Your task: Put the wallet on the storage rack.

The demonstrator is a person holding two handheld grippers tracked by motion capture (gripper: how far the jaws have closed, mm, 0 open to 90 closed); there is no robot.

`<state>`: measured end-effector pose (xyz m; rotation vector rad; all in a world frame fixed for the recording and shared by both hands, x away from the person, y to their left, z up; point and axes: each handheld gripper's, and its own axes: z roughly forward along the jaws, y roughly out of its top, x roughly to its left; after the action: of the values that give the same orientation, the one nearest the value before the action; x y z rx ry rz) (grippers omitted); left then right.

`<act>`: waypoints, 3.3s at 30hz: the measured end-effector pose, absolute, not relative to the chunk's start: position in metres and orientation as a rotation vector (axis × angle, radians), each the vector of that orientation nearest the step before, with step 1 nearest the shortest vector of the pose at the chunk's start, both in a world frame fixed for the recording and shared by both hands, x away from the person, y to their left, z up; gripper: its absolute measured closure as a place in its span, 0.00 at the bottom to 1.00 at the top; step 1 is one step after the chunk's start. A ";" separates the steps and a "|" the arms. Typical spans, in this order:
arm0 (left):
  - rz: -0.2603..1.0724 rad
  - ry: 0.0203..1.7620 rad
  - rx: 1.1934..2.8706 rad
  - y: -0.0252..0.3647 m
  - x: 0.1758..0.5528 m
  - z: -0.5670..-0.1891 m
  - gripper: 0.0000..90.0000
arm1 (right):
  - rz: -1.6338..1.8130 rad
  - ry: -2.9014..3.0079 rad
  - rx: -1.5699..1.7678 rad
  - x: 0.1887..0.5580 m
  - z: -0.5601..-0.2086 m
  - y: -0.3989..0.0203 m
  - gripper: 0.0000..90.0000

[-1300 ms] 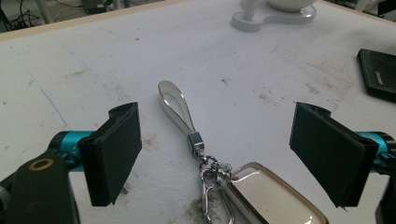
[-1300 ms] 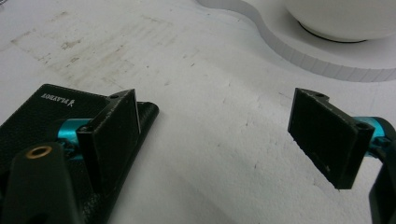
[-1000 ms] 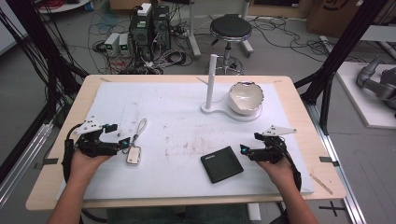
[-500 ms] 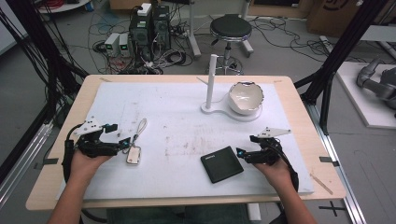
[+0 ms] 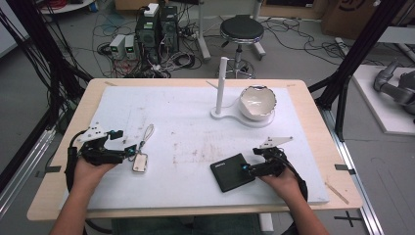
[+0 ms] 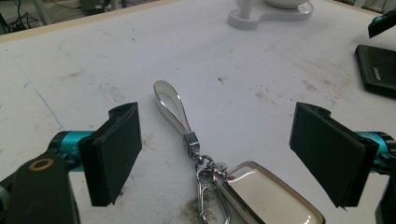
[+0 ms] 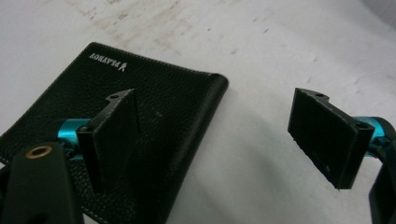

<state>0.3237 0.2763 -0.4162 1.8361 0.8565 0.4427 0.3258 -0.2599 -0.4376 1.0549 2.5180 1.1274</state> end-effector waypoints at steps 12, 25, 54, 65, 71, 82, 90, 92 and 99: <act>0.440 0.859 1.834 0.277 0.323 -0.416 0.19 | 1.124 2.668 1.016 0.322 -0.443 -0.256 0.32; 0.439 0.850 1.843 0.275 0.323 -0.416 0.19 | 1.242 2.715 1.100 0.325 -0.445 -0.267 0.72; 0.456 0.859 1.819 0.278 0.321 -0.413 0.19 | 1.368 2.469 0.898 0.316 -0.398 -0.269 0.95; 0.457 0.859 1.813 0.279 0.320 -0.414 0.19 | 1.297 2.362 0.831 0.323 -0.368 -0.271 0.95; 0.461 0.863 1.798 0.280 0.319 -0.413 0.19 | 1.276 2.294 0.816 0.333 -0.346 -0.275 0.95; 0.461 0.863 1.790 0.280 0.320 -0.412 0.19 | 1.214 2.196 0.814 0.356 -0.304 -0.281 0.95; 0.459 0.863 1.789 0.281 0.320 -0.412 0.19 | 1.155 2.159 0.843 0.380 -0.288 -0.283 0.95; 0.459 0.867 1.785 0.281 0.320 -0.412 0.19 | 1.143 2.153 0.848 0.385 -0.285 -0.285 0.95; 0.454 0.868 1.788 0.281 0.320 -0.413 0.19 | 1.105 2.126 0.874 0.401 -0.277 -0.289 0.95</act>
<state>0.3199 0.2810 -0.4133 1.7877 0.8675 0.4538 0.4013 -0.2887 -0.2773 0.8739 2.1255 1.1049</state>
